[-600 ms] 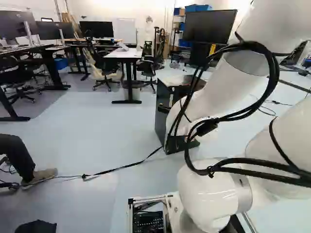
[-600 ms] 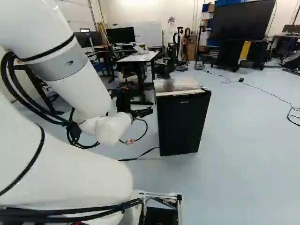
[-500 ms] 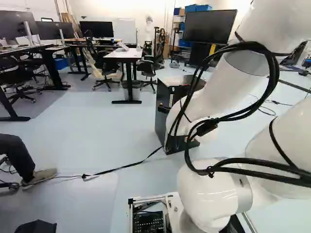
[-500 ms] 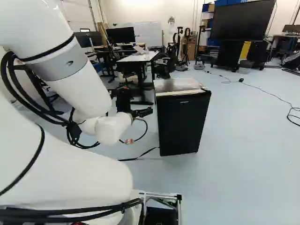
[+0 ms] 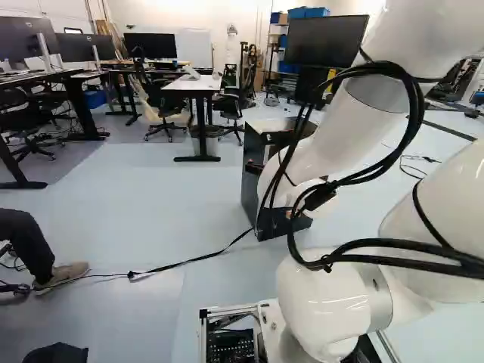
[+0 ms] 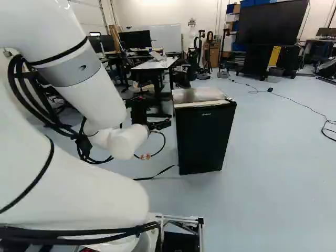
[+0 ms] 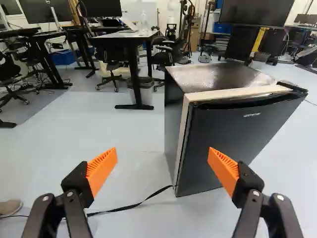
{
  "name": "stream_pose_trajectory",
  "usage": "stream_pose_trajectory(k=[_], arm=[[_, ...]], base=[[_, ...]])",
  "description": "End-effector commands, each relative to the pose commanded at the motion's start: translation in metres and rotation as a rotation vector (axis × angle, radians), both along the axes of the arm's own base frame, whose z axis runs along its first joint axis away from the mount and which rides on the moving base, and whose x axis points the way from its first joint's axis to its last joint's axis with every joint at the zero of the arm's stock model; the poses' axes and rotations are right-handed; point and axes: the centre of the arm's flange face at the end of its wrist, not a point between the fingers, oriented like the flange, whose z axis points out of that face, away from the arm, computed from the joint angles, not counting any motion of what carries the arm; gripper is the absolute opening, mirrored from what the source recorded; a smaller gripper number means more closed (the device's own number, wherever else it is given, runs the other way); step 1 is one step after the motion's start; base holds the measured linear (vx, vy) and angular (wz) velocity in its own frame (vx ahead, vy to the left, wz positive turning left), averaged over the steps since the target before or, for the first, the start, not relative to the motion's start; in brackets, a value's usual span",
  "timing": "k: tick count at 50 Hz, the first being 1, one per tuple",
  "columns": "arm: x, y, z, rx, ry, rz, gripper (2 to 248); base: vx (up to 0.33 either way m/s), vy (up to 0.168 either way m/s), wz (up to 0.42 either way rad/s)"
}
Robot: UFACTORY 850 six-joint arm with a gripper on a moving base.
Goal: Open the fridge door
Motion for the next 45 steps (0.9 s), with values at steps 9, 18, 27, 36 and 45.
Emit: stream_pose_trajectory(k=[9,18,27,36,45], arm=[[0.008,0.002,0.001,0.0,0.003,0.007,247],[0.015,0.006,0.002,0.0,0.005,0.018,247],[0.021,0.011,0.002,0.003,0.007,0.03,247],[0.025,0.019,0.003,0.009,0.009,0.042,247],[0.031,0.027,0.003,0.02,0.011,0.042,247]], base=[[0.0,0.0,0.0],[0.0,0.0,0.0],[0.0,0.0,0.0],[0.0,0.0,0.0],[0.0,0.0,0.0]])
